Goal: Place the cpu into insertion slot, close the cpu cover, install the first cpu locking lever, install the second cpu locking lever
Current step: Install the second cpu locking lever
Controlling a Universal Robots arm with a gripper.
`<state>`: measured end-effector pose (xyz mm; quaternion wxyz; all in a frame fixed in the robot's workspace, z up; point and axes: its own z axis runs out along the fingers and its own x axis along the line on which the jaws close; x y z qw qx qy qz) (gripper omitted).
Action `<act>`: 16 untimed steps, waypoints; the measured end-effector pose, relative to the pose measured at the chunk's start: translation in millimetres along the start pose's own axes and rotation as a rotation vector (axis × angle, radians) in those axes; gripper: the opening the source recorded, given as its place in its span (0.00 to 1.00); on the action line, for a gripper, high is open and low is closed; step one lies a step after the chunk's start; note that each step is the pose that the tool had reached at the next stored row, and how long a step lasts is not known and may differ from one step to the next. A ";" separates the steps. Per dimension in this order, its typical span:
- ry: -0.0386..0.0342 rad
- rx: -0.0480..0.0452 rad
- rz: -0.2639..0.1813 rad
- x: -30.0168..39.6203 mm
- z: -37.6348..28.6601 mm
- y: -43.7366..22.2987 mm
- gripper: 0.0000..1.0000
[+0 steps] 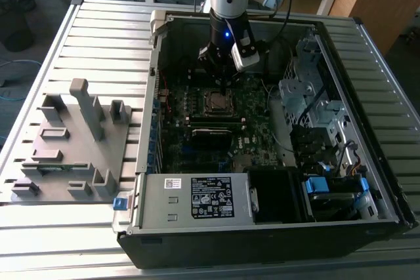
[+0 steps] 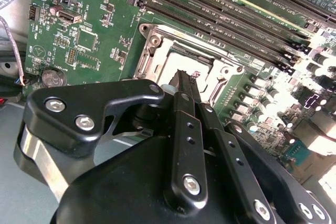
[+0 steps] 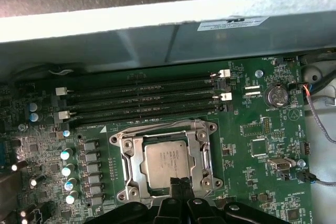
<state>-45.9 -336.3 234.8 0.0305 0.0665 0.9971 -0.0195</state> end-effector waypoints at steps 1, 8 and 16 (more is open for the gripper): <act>0.0000 0.0000 0.000 0.0 -0.4 0.0 0.10; 0.0000 -0.0001 0.000 -0.1 -0.8 0.0 0.10; 0.0106 0.0015 0.000 0.0 -0.9 0.0 0.10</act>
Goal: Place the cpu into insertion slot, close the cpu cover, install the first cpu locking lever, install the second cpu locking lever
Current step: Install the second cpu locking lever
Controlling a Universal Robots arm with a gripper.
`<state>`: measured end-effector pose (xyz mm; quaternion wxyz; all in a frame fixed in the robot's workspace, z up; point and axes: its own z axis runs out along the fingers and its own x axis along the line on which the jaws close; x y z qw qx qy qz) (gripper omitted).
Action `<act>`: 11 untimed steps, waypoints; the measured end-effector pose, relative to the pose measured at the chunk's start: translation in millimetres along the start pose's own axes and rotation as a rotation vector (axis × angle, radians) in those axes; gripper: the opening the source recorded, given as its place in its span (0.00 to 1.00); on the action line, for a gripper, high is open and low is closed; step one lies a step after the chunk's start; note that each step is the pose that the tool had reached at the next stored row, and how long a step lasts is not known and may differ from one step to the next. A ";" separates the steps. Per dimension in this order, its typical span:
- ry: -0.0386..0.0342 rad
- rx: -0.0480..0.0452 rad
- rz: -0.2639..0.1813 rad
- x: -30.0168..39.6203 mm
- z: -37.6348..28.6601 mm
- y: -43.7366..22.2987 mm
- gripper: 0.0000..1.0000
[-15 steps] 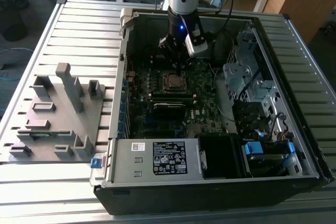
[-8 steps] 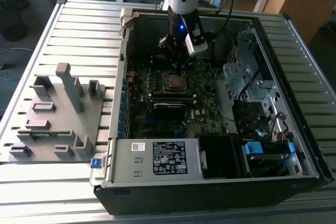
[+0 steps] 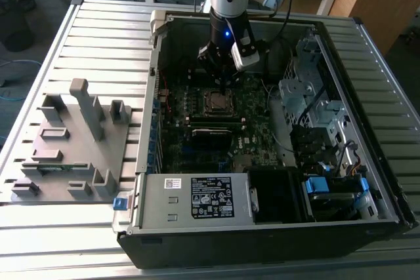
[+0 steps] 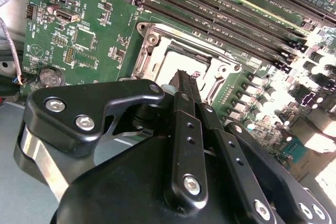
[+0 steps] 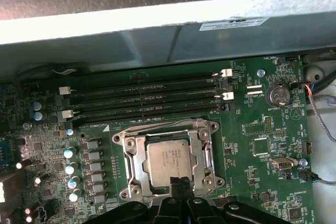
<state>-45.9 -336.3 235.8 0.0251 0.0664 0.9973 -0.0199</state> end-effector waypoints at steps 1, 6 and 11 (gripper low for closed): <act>0.0003 -0.0001 0.000 0.0 0.1 0.0 0.10; 0.0018 0.0001 0.000 0.0 0.0 0.0 0.10; 0.0064 0.0007 0.000 0.0 0.1 0.0 0.10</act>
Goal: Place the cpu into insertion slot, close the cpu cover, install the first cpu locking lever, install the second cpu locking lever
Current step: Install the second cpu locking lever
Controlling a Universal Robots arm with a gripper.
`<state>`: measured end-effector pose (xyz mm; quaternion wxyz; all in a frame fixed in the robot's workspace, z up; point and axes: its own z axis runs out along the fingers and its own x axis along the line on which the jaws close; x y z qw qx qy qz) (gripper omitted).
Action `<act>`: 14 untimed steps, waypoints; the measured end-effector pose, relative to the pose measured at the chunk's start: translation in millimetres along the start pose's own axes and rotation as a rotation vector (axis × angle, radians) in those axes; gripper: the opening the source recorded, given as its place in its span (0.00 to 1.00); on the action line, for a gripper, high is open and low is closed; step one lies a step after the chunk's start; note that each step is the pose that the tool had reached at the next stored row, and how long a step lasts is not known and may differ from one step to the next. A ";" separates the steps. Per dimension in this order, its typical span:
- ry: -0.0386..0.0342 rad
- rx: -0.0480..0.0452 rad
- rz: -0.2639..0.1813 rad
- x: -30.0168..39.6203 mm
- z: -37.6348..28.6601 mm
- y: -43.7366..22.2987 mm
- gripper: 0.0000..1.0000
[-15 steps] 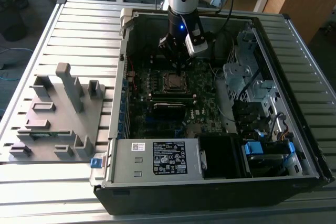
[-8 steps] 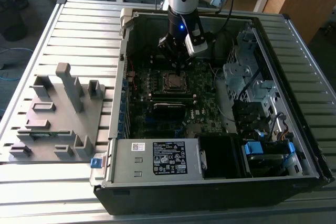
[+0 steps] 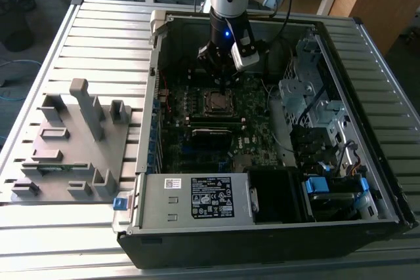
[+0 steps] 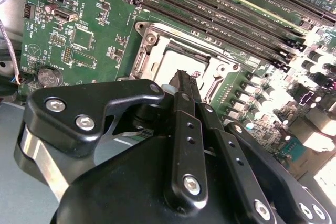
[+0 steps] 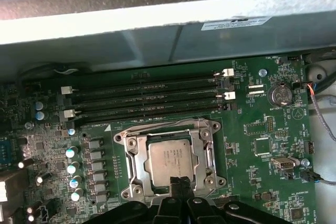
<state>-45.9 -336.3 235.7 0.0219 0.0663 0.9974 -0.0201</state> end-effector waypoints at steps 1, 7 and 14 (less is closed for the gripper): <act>0.0001 0.0001 0.000 0.0 0.0 0.0 0.10; 0.0002 0.0001 0.000 -0.4 0.1 -2.6 0.10; 0.0002 0.0001 0.000 -1.5 0.5 -10.9 0.10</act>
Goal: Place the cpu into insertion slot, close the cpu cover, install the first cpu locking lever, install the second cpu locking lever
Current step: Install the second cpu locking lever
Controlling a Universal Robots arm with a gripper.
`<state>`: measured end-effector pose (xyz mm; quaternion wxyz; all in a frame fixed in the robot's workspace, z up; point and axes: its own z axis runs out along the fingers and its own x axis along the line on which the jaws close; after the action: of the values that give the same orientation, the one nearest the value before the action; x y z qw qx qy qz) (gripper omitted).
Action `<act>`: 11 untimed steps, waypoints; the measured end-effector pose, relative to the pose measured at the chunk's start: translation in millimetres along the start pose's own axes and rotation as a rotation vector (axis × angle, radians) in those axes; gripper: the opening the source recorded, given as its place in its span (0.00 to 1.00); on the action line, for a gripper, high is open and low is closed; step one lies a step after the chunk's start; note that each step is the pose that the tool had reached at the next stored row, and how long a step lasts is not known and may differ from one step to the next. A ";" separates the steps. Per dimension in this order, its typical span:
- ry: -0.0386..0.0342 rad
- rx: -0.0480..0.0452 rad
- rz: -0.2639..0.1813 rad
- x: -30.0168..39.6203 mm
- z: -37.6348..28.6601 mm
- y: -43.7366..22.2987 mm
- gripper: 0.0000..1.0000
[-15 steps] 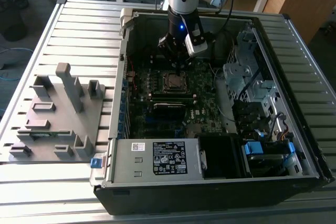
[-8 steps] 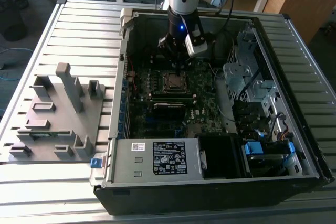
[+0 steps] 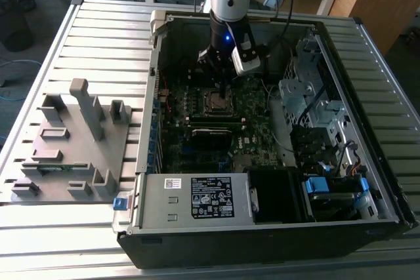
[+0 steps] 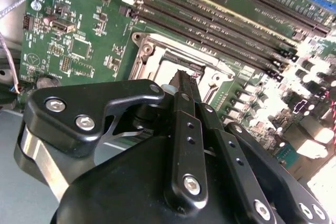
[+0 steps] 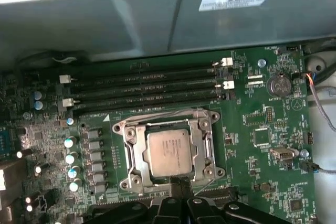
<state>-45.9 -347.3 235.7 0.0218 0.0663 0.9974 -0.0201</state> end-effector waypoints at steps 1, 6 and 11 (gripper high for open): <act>0.0000 0.0000 0.000 -0.1 0.1 -1.2 0.10; 0.0000 -0.0002 0.000 -1.1 0.4 -7.9 0.10; 0.0011 -0.0077 0.000 -2.1 0.7 -15.9 0.10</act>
<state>-45.9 -363.3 235.7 0.0216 0.0664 0.9974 -0.0162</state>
